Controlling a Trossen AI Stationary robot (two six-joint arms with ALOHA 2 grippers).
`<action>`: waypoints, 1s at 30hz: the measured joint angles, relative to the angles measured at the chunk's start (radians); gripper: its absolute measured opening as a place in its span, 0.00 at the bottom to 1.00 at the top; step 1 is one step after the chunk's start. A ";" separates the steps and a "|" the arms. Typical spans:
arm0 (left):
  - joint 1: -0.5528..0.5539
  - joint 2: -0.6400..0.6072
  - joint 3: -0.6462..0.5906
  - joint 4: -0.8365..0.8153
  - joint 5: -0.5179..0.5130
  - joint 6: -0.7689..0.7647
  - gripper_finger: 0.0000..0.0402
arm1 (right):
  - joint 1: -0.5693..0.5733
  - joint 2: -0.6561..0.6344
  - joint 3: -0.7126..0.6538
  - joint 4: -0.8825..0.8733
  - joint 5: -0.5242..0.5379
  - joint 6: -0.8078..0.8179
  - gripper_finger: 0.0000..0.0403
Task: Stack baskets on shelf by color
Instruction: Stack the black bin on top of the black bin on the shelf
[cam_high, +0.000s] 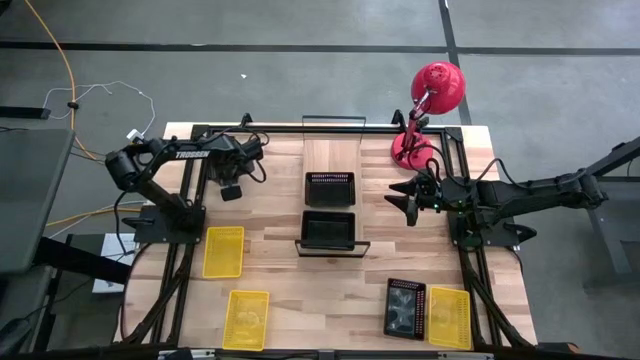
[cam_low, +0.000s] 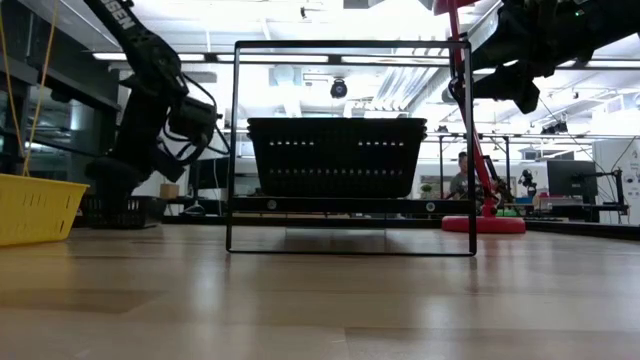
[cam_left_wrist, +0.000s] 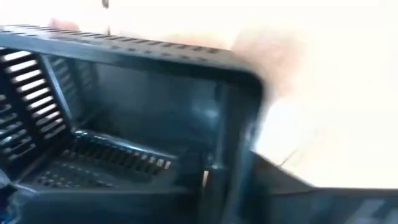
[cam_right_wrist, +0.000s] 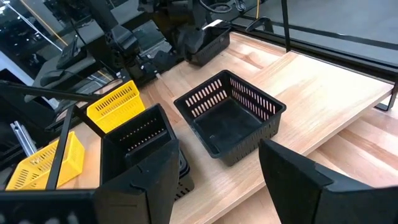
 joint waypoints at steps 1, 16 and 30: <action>0.000 -0.007 0.009 -0.009 0.014 0.006 0.06 | 0.000 0.000 0.000 0.000 0.000 0.000 0.51; -0.225 -0.250 0.476 -0.146 0.167 0.535 0.00 | 0.000 0.000 0.000 0.001 0.000 -0.004 0.51; -0.628 -0.093 0.543 0.180 -0.011 1.248 0.00 | 0.000 0.000 0.000 0.001 -0.001 -0.012 0.51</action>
